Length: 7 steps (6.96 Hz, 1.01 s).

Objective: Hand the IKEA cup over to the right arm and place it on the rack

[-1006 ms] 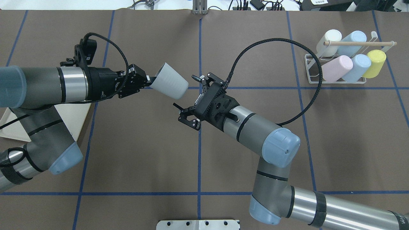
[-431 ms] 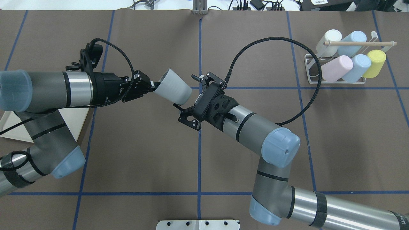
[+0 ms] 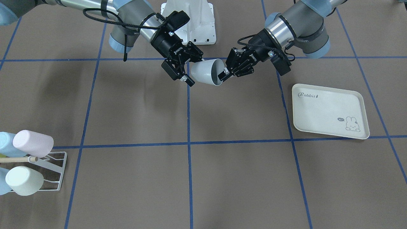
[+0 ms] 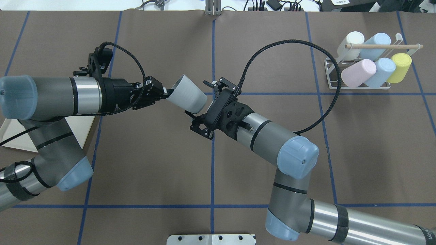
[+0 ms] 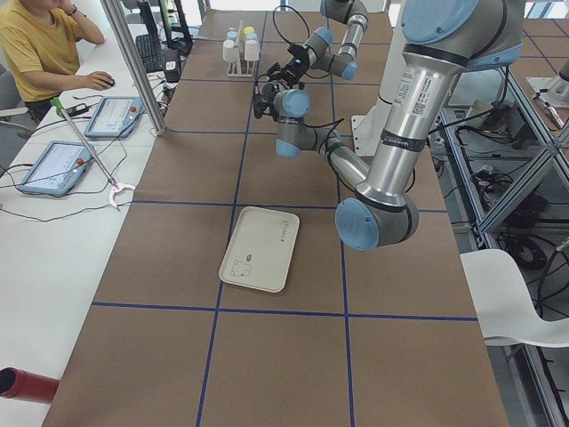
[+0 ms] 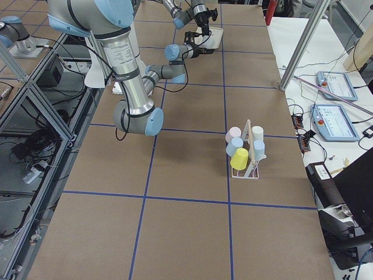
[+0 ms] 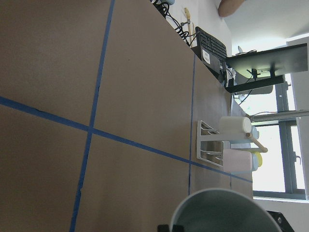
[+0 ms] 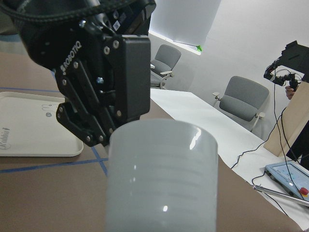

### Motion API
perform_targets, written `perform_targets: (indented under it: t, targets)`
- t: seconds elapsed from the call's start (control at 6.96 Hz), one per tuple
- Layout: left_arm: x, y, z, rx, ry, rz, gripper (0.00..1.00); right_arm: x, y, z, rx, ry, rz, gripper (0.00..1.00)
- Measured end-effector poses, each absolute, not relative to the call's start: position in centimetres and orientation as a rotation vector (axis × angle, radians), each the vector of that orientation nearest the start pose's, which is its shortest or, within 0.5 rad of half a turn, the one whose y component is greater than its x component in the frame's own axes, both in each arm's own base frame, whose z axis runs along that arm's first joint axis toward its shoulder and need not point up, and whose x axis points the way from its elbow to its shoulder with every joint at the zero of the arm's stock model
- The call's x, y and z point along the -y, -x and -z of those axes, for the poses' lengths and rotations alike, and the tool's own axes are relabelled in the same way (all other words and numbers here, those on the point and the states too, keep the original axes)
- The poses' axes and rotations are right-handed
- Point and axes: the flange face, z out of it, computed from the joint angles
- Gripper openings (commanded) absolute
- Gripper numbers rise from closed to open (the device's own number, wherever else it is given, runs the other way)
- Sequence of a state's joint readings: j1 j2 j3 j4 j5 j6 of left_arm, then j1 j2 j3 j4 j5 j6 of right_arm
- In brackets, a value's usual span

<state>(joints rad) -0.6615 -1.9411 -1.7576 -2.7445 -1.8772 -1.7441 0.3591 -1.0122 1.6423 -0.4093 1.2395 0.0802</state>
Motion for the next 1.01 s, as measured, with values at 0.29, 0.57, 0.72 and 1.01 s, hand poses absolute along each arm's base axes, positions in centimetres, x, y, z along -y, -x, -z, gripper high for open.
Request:
perform_targets:
  t: [0.29,0.57,0.72,1.01]
  targets:
    - [42.85,-38.24,-23.77,-1.725,-0.197,0.352,0.0,37.0,51.51,-17.24,0.889,-1.576,0.516,0.75]
    - [42.86,-38.26,-23.68,-1.726,-0.198,0.351,0.0,37.07,51.44,-17.18,0.888,-1.577,0.514,0.75]
    - [42.86,-38.27,-23.63,-1.727,-0.198,0.35,0.0,37.07,51.43,-17.17,0.889,-1.577,0.514,0.75]
    - [42.86,-38.28,-23.58,-1.727,-0.198,0.349,0.0,37.13,51.42,-17.19,0.887,-1.577,0.513,0.62]
